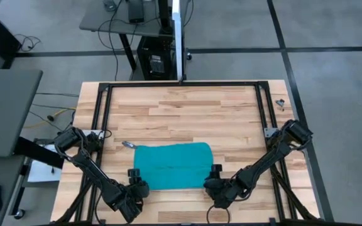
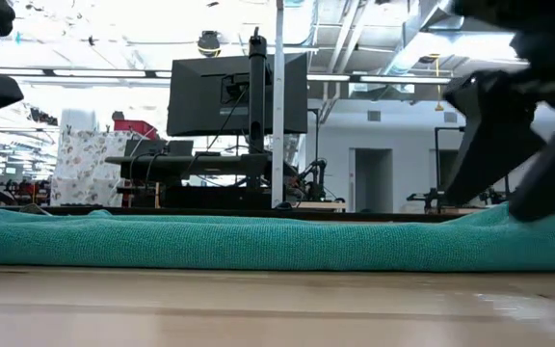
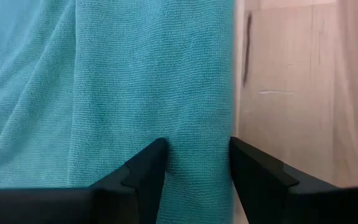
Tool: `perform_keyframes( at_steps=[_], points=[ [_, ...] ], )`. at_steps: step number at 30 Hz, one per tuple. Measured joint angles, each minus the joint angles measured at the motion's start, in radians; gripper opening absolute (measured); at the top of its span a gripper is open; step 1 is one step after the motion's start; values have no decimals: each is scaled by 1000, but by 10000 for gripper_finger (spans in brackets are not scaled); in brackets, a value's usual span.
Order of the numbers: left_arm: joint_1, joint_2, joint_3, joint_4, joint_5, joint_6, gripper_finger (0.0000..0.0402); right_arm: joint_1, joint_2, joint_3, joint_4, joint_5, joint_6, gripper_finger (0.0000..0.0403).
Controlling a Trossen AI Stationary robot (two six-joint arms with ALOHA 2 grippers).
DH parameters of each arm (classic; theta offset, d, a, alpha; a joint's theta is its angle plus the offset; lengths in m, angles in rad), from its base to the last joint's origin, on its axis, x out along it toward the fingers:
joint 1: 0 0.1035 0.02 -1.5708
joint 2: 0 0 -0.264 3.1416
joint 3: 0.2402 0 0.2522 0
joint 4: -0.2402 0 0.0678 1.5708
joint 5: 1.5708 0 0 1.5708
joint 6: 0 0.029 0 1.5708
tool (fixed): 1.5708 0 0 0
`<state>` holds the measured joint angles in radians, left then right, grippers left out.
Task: Roll towel
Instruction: Roll the blue towel
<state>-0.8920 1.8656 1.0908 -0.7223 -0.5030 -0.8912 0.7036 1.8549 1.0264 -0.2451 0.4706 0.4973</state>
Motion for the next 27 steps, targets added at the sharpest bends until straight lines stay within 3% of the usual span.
perform_keyframes(
  at_steps=[27],
  points=[
    [0,1,-2,13,-1,-56,158,-24,46,3,-46,31,3,235]
  ],
)
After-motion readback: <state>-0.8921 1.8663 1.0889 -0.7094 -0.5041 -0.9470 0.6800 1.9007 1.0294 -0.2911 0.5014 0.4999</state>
